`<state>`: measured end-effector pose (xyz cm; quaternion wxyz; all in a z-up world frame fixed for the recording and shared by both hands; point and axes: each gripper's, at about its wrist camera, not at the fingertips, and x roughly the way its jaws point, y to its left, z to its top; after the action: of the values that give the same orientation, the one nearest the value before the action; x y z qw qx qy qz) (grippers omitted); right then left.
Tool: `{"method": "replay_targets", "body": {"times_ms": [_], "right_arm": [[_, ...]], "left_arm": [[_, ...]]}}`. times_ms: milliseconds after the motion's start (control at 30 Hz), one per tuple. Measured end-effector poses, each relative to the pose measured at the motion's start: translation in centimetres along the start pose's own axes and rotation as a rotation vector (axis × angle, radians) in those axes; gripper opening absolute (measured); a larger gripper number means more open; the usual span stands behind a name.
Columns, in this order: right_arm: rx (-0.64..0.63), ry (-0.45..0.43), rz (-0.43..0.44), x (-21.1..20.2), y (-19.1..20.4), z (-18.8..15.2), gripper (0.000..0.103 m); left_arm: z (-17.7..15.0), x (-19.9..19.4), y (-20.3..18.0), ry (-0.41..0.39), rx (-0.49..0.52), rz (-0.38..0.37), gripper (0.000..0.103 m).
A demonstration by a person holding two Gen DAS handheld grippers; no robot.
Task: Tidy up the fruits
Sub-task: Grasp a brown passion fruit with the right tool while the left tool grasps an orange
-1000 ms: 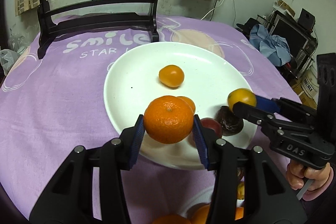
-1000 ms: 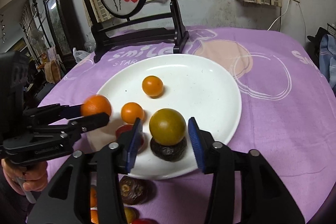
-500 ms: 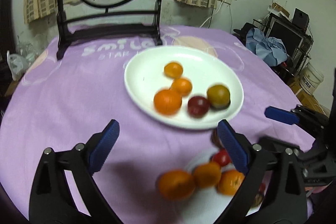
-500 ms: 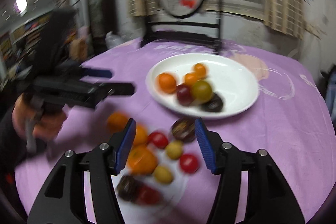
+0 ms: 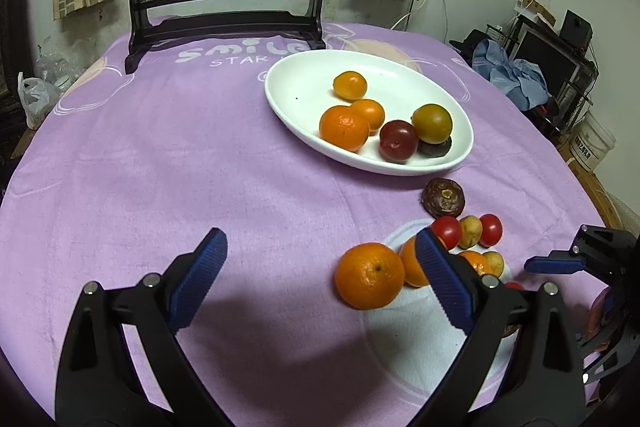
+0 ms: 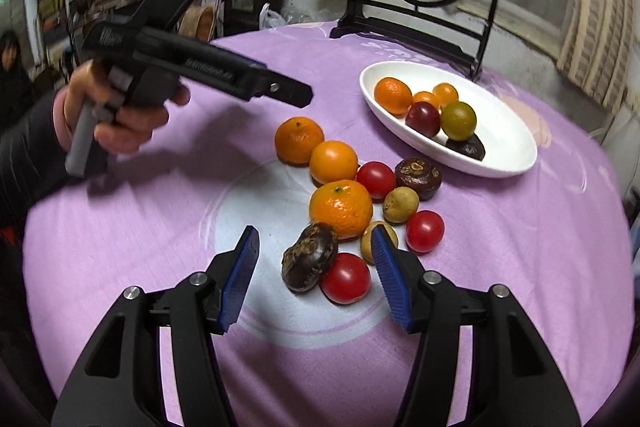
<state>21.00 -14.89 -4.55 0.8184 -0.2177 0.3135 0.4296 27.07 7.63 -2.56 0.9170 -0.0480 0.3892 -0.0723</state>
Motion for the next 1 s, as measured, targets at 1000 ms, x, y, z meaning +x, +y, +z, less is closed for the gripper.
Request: {"method": "replay_targets", "body": {"times_ms": [1000], "right_arm": [[0.187,-0.118,0.043,-1.9,-3.2,0.7,0.031]], "left_arm": [[-0.5,-0.1,-0.8,0.033,0.109,-0.017,0.097]]}}
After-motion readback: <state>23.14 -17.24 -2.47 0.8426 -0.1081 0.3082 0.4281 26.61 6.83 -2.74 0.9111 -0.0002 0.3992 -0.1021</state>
